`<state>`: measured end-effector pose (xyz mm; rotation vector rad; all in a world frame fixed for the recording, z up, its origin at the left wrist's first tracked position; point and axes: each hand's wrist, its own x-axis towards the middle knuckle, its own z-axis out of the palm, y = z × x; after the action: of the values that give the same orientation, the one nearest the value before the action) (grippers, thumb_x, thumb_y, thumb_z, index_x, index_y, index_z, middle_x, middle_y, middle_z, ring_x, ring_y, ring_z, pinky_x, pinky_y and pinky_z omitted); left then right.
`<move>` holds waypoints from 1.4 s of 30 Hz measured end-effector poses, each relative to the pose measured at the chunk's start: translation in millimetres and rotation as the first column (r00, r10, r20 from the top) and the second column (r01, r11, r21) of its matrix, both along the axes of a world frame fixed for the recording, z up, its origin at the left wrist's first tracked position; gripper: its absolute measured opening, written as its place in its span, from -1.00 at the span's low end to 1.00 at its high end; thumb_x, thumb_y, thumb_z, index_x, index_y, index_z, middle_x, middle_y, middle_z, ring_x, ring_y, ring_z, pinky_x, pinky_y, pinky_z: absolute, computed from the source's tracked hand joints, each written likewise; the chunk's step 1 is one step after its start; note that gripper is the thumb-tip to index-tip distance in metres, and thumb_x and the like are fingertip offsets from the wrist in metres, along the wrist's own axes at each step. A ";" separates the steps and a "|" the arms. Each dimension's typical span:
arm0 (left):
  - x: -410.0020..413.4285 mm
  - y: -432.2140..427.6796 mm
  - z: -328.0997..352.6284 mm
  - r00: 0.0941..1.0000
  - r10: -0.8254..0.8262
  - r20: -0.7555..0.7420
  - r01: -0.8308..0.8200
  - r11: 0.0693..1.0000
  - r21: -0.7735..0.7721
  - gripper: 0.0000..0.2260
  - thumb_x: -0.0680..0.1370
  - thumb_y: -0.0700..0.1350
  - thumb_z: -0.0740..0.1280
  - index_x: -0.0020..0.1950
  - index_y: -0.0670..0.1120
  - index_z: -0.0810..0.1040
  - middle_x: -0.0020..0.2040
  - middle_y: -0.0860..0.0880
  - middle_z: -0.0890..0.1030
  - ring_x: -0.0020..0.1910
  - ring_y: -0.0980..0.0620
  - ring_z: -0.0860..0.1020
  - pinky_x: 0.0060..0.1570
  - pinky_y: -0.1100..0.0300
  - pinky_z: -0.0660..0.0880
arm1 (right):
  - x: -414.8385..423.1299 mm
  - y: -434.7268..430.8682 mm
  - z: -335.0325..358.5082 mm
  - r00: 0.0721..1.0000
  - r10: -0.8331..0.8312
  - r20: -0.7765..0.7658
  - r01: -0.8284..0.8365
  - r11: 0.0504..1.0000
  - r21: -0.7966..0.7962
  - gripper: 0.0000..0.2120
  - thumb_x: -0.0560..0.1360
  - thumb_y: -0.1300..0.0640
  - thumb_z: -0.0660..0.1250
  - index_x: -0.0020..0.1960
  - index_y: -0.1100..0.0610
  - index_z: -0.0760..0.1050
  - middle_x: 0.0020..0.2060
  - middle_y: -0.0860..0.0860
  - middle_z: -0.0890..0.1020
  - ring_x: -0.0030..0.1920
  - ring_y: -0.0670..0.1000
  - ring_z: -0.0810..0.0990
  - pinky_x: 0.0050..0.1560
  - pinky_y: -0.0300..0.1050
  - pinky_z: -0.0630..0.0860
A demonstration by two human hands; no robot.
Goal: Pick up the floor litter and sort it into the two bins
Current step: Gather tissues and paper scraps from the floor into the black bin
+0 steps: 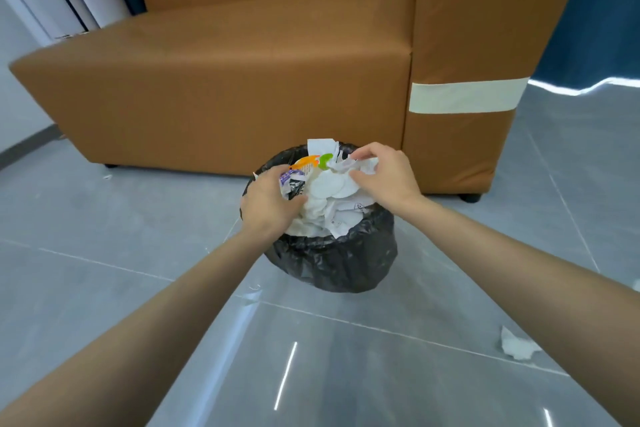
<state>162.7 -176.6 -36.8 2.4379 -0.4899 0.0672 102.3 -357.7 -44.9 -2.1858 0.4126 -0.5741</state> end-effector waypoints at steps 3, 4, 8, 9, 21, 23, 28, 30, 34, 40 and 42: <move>-8.9 -18.1 10.7 0.989 -0.100 0.108 0.105 0.994 -0.037 -0.56 0.50 -0.09 0.37 0.37 -0.04 0.41 0.33 -0.01 0.47 0.32 0.01 0.41 0.24 0.16 0.33 | -17.9 -17.9 3.1 0.998 -0.049 0.039 0.049 0.999 -0.008 -0.83 0.47 0.16 0.34 0.06 0.02 0.55 0.03 -0.11 0.59 -0.04 -0.06 0.44 -0.05 -0.21 0.37; -12.9 -27.3 13.8 0.984 -0.131 0.124 0.138 0.989 -0.051 -0.58 0.52 -0.10 0.35 0.37 -0.05 0.40 0.35 0.00 0.46 0.33 0.03 0.39 0.25 0.19 0.32 | -26.0 -24.9 3.1 0.997 -0.067 0.042 0.067 0.998 0.010 -0.83 0.48 0.17 0.33 0.06 0.03 0.55 0.01 -0.11 0.58 -0.10 -0.09 0.44 -0.07 -0.23 0.37; -36.2 -71.9 22.2 0.962 -0.231 0.146 0.249 0.961 -0.122 -0.63 0.57 -0.13 0.27 0.38 -0.03 0.40 0.36 0.04 0.44 0.35 0.07 0.38 0.22 0.34 0.25 | -63.4 -51.8 -6.2 0.991 -0.132 -0.030 0.134 0.988 0.073 -0.83 0.49 0.20 0.33 0.07 0.05 0.55 -0.01 -0.10 0.57 -0.14 -0.11 0.48 -0.05 -0.23 0.43; -43.3 -82.7 22.4 0.952 -0.265 0.152 0.284 0.951 -0.121 -0.64 0.57 -0.15 0.26 0.38 -0.03 0.40 0.34 0.04 0.45 0.33 0.07 0.39 0.19 0.36 0.25 | -73.1 -57.9 -10.3 0.988 -0.139 -0.061 0.145 0.984 0.102 -0.83 0.49 0.21 0.33 0.07 0.05 0.55 -0.02 -0.09 0.59 -0.12 -0.11 0.49 -0.04 -0.24 0.42; -154.4 -187.9 -54.7 0.698 -0.713 -0.073 0.711 0.678 0.185 -0.59 0.54 -0.16 0.30 0.39 -0.07 0.37 0.31 -0.08 0.47 0.26 -0.03 0.45 0.22 0.24 0.29 | -256.0 -134.3 -72.3 0.788 -0.053 -0.614 0.206 0.961 0.182 -0.78 0.44 0.24 0.38 0.08 0.13 0.57 -0.12 0.00 0.55 -0.15 -0.06 0.50 -0.36 -0.44 0.39; -172.3 -198.7 -77.5 0.635 -0.747 -0.195 0.768 0.587 0.255 -0.57 0.53 -0.11 0.32 0.40 -0.06 0.35 0.31 -0.09 0.46 0.28 -0.02 0.44 0.20 0.27 0.26 | -281.1 -139.7 -75.8 0.713 -0.016 -0.701 0.213 0.957 0.195 -0.73 0.42 0.24 0.41 0.12 0.12 0.55 -0.08 0.01 0.54 -0.19 -0.05 0.48 -0.34 -0.33 0.41; -212.7 -213.8 -121.1 0.448 -0.782 -0.433 0.889 0.340 0.306 -0.51 0.52 -0.08 0.33 0.43 -0.03 0.30 0.32 -0.15 0.40 0.33 -0.07 0.37 0.26 0.21 0.29 | -333.6 -145.1 -86.4 0.453 0.170 -0.875 0.076 0.971 0.228 -0.61 0.34 0.21 0.51 0.12 -0.03 0.53 0.02 -0.01 0.49 -0.25 -0.12 0.47 -0.24 -0.22 0.46; -224.0 -216.3 -134.1 0.400 -0.785 -0.473 0.911 0.282 0.302 -0.49 0.51 -0.11 0.34 0.43 -0.03 0.29 0.31 -0.17 0.38 0.32 -0.11 0.37 0.27 0.18 0.30 | -353.4 -140.5 -95.2 0.438 0.173 -0.882 0.085 0.969 0.232 -0.52 0.30 0.19 0.54 0.14 -0.08 0.49 0.06 -0.01 0.45 -0.13 -0.07 0.49 -0.08 -0.13 0.52; -227.6 -222.4 -152.5 0.381 -0.770 -0.512 0.912 0.224 0.342 -0.40 0.46 -0.11 0.40 0.45 -0.05 0.26 0.34 -0.19 0.37 0.35 -0.12 0.33 0.29 0.19 0.28 | -380.3 -123.0 -110.3 0.393 0.183 -0.901 -0.040 0.983 0.182 -0.32 0.30 0.20 0.54 0.34 -0.06 0.35 0.12 0.01 0.37 0.03 -0.04 0.38 0.03 -0.24 0.35; -222.1 -226.7 -170.0 0.404 -0.742 -0.535 0.893 0.193 0.406 -0.33 0.39 -0.13 0.48 0.44 -0.05 0.28 0.32 -0.22 0.36 0.31 -0.17 0.36 0.28 0.16 0.28 | -402.8 -101.5 -135.5 0.424 0.182 -0.887 -0.022 0.981 0.191 -0.19 0.21 0.26 0.57 0.34 -0.08 0.30 0.08 0.00 0.27 0.01 0.02 0.40 0.04 -0.15 0.44; -220.0 -224.0 -175.3 0.401 -0.752 -0.524 0.882 0.162 0.442 -0.33 0.38 -0.17 0.48 0.43 -0.04 0.30 0.31 -0.22 0.36 0.31 -0.19 0.34 0.28 0.14 0.29 | -405.1 -97.2 -142.8 0.440 0.183 -0.879 -0.047 0.982 0.181 -0.19 0.17 0.31 0.56 0.32 -0.05 0.34 0.06 -0.01 0.26 -0.04 0.05 0.44 -0.05 -0.14 0.47</move>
<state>-57.3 -400.5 -212.1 2.3453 -2.0289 -0.9964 -302.8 -454.9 -187.8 -2.1908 0.8083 0.7861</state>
